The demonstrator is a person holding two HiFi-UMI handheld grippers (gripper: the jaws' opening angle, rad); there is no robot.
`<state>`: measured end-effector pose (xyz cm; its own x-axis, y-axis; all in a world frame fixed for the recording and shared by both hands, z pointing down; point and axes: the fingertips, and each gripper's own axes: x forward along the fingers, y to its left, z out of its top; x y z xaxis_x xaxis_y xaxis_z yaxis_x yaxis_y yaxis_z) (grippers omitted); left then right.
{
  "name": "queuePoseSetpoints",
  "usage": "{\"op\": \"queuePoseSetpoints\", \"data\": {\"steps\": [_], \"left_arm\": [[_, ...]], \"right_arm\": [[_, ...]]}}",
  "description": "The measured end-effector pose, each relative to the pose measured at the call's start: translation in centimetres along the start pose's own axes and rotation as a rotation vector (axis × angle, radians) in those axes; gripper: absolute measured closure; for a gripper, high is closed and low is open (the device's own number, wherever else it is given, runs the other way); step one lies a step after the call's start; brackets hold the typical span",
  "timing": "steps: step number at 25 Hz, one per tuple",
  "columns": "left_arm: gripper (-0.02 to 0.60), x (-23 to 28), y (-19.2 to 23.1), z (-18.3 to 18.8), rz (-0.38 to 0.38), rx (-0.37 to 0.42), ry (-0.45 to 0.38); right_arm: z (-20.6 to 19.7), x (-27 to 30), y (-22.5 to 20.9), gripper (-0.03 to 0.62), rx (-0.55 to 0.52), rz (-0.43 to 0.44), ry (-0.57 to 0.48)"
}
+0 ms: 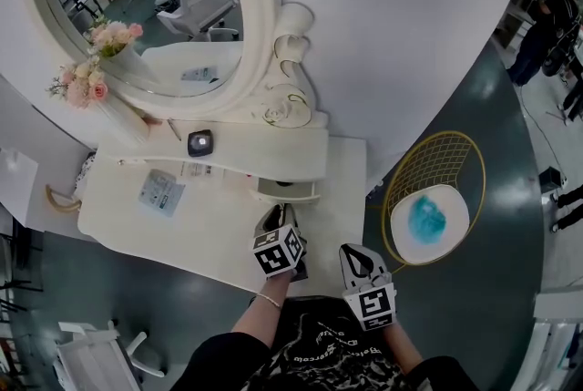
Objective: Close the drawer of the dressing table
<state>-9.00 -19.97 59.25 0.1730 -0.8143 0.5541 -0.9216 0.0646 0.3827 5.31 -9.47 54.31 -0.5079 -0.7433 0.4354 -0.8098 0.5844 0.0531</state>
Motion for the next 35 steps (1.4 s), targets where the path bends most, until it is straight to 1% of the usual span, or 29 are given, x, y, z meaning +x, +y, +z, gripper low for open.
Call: {"op": "queuePoseSetpoints", "data": {"steps": [7,13,19,35], "left_arm": [[0.482,0.3,0.3,0.2,-0.01,0.036,0.008],[0.483,0.3,0.2,0.4,-0.019,0.047,0.013],[0.482,0.6,0.2,0.5,-0.034,0.081,0.016],[0.482,1.2,0.2,0.6,-0.059,0.1,0.033]], "right_arm": [[0.1,0.2,-0.3,0.582,0.021,-0.016,-0.009],[0.3,0.3,-0.3,0.582,0.032,-0.028,-0.013],[0.3,0.6,0.0,0.581,0.035,-0.033,-0.01],[0.6,1.3,0.4,0.582,0.051,-0.052,-0.005]]}}
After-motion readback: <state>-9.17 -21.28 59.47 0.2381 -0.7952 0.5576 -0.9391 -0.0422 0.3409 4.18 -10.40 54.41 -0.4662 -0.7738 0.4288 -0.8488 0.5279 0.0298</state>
